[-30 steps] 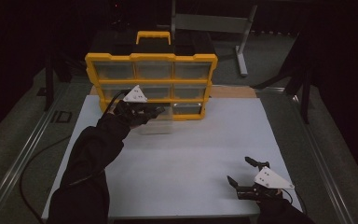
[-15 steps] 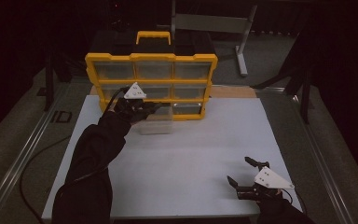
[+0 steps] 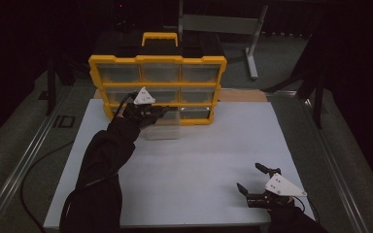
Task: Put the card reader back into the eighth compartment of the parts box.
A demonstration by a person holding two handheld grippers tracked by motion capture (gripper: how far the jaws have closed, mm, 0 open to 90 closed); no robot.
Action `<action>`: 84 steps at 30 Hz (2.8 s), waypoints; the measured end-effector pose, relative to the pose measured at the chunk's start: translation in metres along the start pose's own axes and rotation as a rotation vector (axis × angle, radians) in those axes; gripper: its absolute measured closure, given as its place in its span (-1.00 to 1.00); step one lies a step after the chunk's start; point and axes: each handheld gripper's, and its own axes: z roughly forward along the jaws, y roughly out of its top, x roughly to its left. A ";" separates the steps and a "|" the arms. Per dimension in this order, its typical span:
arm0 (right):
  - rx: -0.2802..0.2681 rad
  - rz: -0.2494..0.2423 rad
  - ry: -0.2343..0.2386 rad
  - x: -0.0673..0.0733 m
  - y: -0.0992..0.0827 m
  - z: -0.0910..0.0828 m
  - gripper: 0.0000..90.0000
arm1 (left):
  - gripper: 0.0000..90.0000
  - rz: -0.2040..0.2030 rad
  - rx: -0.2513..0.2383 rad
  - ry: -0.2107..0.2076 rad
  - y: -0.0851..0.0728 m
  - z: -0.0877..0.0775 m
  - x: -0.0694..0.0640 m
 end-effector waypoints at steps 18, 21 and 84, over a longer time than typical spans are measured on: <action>0.003 -0.007 0.004 0.000 0.000 0.000 -0.81 | 0.65 -0.024 0.017 0.025 -0.012 0.018 0.003; 0.002 0.002 0.004 0.000 0.000 0.000 -0.81 | 0.65 -0.028 0.015 0.026 -0.015 0.020 0.003; 0.009 -0.002 -0.005 0.000 0.000 0.001 -0.81 | -1.00 -0.092 0.099 -0.054 -0.011 -0.003 -0.007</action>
